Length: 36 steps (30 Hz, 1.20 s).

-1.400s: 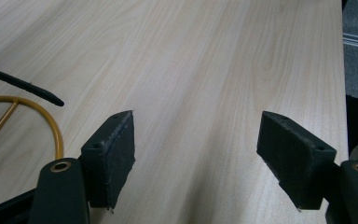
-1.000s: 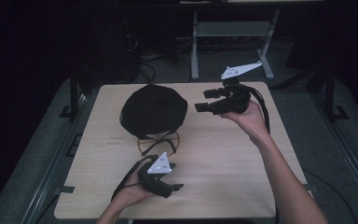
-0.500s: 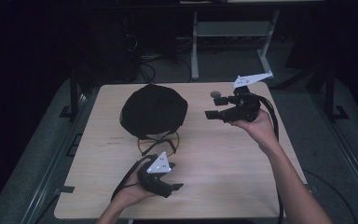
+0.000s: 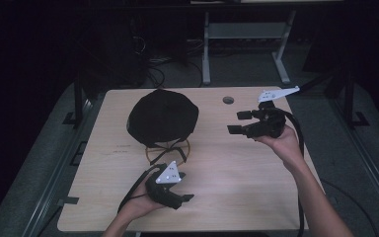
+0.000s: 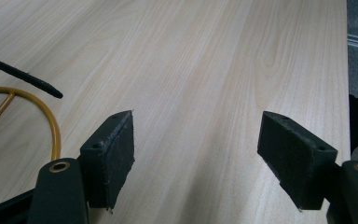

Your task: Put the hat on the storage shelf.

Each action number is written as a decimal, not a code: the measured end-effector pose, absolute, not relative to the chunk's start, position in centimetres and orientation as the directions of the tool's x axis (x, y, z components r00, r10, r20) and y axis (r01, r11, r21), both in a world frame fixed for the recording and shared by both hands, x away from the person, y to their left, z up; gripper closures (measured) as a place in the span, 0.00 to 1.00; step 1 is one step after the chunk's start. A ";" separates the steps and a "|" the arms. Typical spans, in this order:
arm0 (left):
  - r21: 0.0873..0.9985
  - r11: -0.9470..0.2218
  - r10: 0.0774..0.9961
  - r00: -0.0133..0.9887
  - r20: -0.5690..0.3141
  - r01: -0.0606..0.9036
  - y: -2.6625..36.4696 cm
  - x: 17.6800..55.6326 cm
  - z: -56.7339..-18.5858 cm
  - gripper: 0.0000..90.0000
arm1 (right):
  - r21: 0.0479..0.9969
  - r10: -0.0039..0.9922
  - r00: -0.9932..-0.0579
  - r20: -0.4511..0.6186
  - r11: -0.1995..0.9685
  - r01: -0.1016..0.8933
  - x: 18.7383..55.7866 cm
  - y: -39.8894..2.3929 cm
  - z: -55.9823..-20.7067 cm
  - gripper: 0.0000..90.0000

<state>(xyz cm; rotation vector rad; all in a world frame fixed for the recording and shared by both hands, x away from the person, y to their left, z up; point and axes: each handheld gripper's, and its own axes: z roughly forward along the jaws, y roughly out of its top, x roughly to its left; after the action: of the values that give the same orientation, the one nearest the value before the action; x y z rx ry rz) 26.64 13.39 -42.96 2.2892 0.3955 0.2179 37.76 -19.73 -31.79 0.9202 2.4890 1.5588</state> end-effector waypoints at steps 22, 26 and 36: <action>0.741 -0.633 0.359 0.933 0.027 0.223 13.5 26.7 -43.1 0.30 | 0.809 0.557 -0.782 0.279 0.302 0.504 35.6 -23.5 -35.0 0.22; 0.747 -0.625 0.365 0.931 0.023 0.227 13.5 26.7 -43.1 0.30 | 0.802 0.561 -0.775 0.290 0.300 0.517 35.1 -24.1 -35.9 0.22; 0.745 -0.628 0.364 0.931 0.024 0.227 13.6 26.8 -43.1 0.30 | 0.785 0.572 -0.760 0.309 0.299 0.543 33.6 -25.5 -37.8 0.22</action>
<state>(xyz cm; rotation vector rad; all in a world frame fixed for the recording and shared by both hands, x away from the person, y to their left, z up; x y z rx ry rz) 26.80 13.63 -43.14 2.2728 0.4161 0.2181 33.63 -25.48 -37.76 1.0764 2.5079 1.4955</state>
